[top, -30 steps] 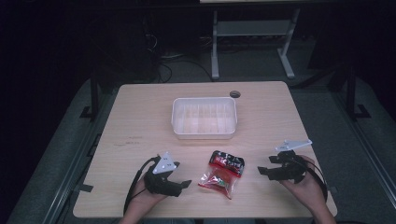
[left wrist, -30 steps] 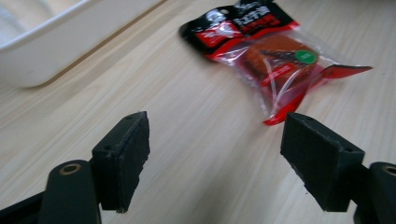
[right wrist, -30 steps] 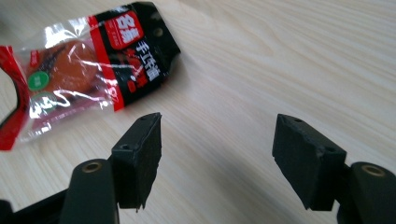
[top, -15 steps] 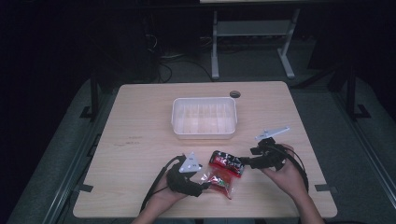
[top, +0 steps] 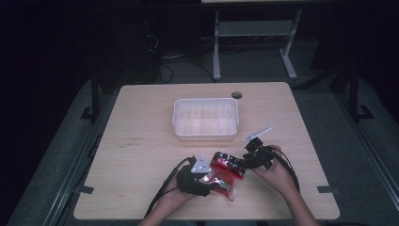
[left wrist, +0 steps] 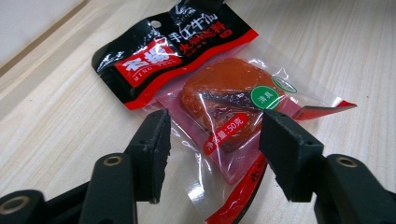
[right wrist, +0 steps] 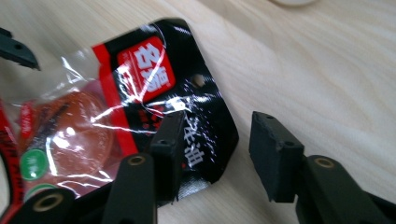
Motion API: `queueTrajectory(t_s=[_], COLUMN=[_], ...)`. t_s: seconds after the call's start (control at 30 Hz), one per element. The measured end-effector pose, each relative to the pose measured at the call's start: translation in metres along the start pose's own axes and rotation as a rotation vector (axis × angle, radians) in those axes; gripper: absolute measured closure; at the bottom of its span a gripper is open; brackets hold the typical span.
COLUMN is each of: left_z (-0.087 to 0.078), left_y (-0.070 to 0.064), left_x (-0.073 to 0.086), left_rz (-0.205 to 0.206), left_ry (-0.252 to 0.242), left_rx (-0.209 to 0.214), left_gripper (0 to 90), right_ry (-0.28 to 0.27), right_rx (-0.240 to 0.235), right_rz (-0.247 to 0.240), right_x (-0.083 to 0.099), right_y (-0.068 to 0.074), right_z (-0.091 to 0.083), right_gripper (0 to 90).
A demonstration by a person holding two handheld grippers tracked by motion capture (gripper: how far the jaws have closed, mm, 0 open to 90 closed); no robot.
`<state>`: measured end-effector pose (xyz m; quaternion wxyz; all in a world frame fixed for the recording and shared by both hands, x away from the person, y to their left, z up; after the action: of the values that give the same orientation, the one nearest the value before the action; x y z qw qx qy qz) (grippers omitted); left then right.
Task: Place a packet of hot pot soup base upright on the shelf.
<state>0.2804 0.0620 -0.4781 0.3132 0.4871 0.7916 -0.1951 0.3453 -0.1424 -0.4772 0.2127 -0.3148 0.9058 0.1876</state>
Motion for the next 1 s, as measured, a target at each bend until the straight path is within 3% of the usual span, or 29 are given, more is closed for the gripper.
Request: queueTrajectory(t_s=[0.13,0.7,0.87,1.0], left_z=[0.003,0.006,0.007,0.007], left_y=[-0.001,0.001,0.001,0.002], left_x=[0.002,0.005,0.007,0.007], left_rz=[0.009,-0.026,-0.030,-0.032], left_ry=[0.012,0.017,0.026,0.028], left_rx=[-0.005,0.024,0.030,0.033], left_gripper=[46.8,48.4,48.8,48.9], right_ry=[0.018,0.035,0.014,-0.020], right_rx=[0.001,-0.017,-0.018,-0.048], right_rz=[-0.002,0.034,0.051,0.056], right_x=[0.001,0.002,0.001,0.000], right_y=[0.002,0.003,0.003,0.005], right_z=[0.003,0.009,0.004,-0.003], right_gripper=[58.4,63.0,69.2,70.9])
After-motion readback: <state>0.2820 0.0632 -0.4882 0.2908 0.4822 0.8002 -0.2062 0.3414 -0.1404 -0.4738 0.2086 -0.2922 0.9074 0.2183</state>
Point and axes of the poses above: each handheld gripper's, and its own axes: z roughly forward along the jaws, x roughly out of its underside, y roughly to its left, the point moved 4 cm from there along z, roughly forward along the jaws, and after that the axes turned 2 degrees about -x, right-handed, at the moved point
